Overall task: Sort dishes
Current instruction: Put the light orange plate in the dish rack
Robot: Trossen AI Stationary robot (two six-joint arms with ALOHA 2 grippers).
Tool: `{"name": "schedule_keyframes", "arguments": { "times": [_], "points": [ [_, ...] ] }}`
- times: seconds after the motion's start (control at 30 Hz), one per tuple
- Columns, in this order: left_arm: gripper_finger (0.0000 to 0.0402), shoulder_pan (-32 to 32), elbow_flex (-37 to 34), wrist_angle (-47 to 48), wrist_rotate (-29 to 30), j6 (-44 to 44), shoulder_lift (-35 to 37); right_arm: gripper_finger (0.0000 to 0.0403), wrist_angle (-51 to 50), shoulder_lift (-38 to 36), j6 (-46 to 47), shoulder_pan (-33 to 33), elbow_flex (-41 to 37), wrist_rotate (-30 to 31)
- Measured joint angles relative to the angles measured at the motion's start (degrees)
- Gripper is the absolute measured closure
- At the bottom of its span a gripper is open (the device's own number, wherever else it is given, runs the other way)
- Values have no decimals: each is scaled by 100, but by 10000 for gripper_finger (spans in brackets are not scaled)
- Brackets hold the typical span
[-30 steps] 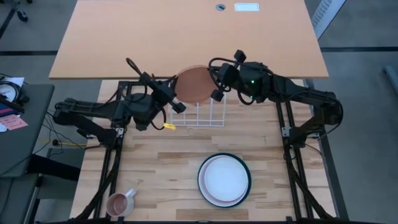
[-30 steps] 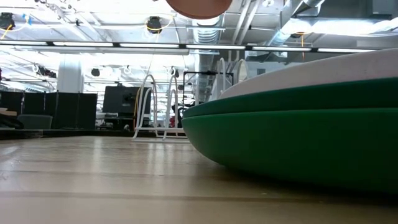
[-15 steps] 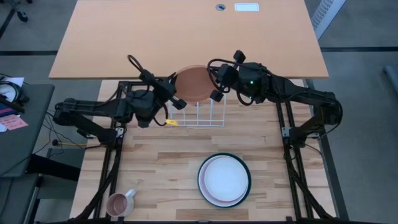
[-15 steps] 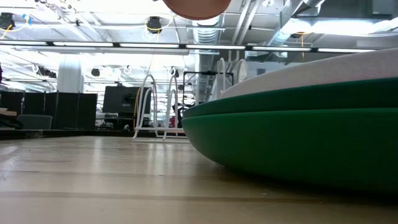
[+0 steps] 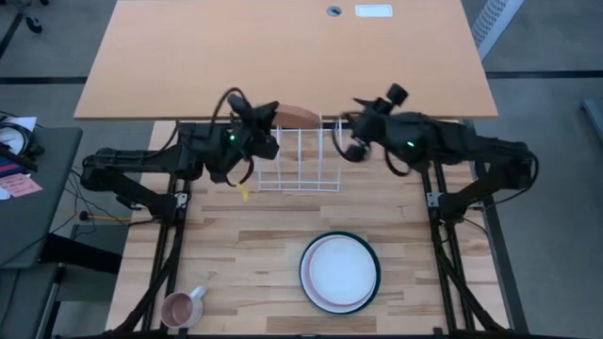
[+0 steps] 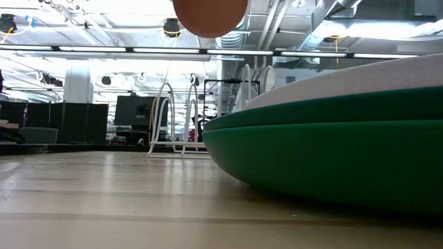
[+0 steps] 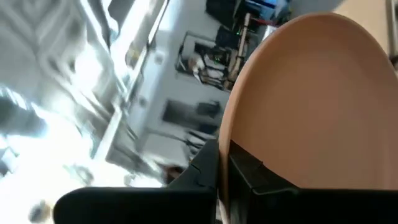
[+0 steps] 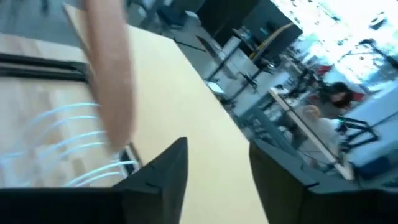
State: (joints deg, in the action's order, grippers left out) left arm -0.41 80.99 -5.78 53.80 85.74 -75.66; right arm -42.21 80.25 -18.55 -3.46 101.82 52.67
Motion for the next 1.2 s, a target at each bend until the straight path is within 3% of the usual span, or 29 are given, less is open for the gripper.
{"name": "schedule_keyframes", "arguments": {
  "times": [0.17,0.33,0.53,0.7,0.83,0.9,1.03,1.2],
  "points": [
    [401,344,0,270,-578,1295,7,188,-1877,-569,1685,-597,-3,-27],
    [401,1009,-6,1418,-2507,1383,215,183,-3100,-1053,3432,-1323,-572,-63],
    [401,1966,-4,1944,-4226,961,740,185,-2978,-1555,4227,-2191,-1632,-86],
    [401,2903,2,2205,-6323,715,1211,186,-2389,-1769,4455,-2558,-2309,16],
    [401,3598,2,2123,-8135,811,1373,186,-1881,-1849,4433,-2565,-2669,176],
    [401,3893,2,1912,-8765,843,1388,186,-1699,-1843,4375,-2490,-2787,178],
    [401,4393,7,1690,-8857,793,1284,186,-1639,-1804,4221,-2251,-2817,177],
    [402,4769,-4,2709,-9154,724,1005,186,-1645,-1806,3878,-2080,-2817,172]
  ]
}}
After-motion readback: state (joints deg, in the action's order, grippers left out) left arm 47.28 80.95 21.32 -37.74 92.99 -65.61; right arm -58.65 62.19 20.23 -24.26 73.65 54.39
